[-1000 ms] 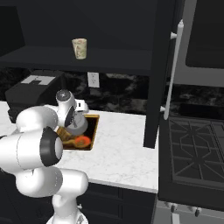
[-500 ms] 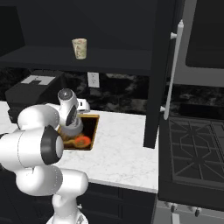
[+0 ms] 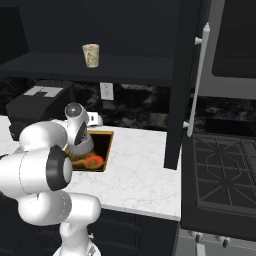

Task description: Pick the kettle from the counter and place it on the tray. Then pick the mug from the cabinet and place it on the tray. Then close the cabinet doors.

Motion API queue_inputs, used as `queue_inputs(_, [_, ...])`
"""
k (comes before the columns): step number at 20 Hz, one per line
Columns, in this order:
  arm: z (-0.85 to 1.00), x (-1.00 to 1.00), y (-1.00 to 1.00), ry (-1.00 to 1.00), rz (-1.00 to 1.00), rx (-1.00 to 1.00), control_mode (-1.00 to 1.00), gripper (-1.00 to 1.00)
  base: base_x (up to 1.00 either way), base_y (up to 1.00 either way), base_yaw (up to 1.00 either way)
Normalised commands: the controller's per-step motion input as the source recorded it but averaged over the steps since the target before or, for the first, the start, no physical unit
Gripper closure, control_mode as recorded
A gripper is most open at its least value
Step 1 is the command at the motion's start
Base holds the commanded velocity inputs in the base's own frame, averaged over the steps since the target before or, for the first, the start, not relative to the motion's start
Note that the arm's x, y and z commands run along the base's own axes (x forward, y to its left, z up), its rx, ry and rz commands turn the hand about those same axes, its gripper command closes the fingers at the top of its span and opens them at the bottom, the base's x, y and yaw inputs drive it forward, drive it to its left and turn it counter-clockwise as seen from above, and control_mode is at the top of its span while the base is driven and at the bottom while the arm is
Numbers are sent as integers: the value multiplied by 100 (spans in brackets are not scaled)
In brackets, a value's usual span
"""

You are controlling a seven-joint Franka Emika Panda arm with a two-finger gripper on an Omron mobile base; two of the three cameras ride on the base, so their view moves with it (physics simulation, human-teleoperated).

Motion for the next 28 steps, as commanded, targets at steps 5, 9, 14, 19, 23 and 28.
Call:
queue_inputs(5, [24,-33,-10,-3,-1,0,-100,-100,0,0,0])
queue_inputs(9, [36,-54,-10,0,-3,1,-100,-100,0,0,0])
queue_inputs(14, [44,-51,-9,0,-8,0,-100,-100,0,0,0])
queue_inputs(19, [40,-54,-5,0,-9,0,-100,-100,0,0,0])
queue_inputs(23, [33,-52,-8,3,-9,1,-100,-100,0,0,0])
queue_inputs(28, [17,-44,-7,9,-4,2,-100,-100,0,0,0])
